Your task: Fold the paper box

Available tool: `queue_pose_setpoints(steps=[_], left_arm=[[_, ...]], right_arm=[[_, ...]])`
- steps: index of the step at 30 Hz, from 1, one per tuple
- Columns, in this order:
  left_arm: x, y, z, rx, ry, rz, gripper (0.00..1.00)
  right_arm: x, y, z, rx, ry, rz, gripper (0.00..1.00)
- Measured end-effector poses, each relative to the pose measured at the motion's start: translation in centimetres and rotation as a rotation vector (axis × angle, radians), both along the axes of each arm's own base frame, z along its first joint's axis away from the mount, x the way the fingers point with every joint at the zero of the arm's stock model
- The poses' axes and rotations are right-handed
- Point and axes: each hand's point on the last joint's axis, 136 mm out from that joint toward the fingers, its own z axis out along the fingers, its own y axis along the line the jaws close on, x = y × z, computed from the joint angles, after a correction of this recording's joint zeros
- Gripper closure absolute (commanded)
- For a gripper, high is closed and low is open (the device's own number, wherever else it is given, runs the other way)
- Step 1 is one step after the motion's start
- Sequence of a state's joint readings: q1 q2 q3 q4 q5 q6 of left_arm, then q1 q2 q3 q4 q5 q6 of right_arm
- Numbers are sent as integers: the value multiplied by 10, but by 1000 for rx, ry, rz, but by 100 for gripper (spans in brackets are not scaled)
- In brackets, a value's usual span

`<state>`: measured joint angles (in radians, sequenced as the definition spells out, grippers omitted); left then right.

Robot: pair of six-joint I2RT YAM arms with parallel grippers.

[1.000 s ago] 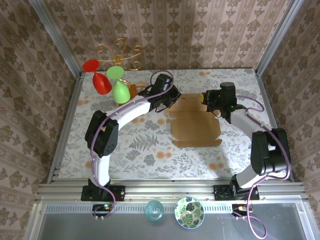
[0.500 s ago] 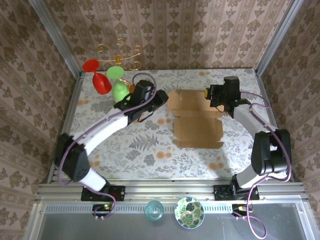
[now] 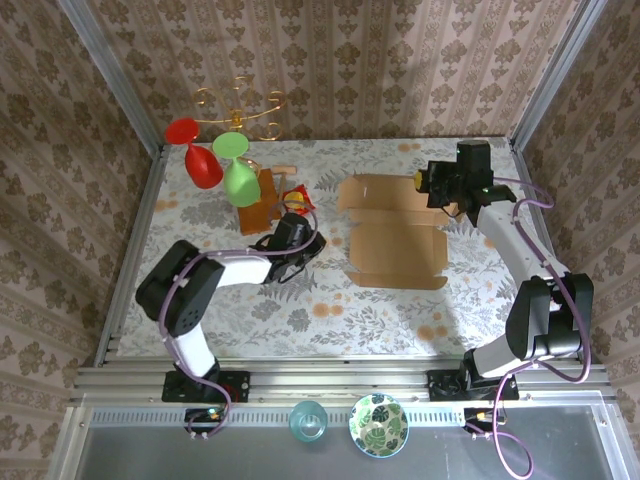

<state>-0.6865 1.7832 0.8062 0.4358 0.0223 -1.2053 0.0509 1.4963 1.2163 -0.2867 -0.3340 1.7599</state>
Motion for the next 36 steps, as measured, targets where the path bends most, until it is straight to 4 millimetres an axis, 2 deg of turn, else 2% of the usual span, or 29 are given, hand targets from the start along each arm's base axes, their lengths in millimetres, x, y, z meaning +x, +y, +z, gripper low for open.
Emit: queue_pose_setpoints(steps=[4, 10, 17, 22, 30, 36], left_arm=[[18, -11, -6, -84, -67, 48, 85], [23, -28, -19, -154, -91, 79, 84], [37, -50, -5, -245, -141, 100, 82], [45, -57, -10, -280, -150, 115, 80], [43, -75, 4, -320, -189, 92, 75], [42, -80, 9, -299, -211, 66, 72]], right_arm=[[-3, 0, -3, 17, 26, -6, 100], [-5, -1, -5, 43, 49, -21, 100], [-5, -1, -4, 60, 57, -34, 100], [-5, -1, -3, 66, 59, -39, 100], [-4, -1, -3, 69, 55, -41, 100], [-3, -2, -5, 75, 50, -43, 100]])
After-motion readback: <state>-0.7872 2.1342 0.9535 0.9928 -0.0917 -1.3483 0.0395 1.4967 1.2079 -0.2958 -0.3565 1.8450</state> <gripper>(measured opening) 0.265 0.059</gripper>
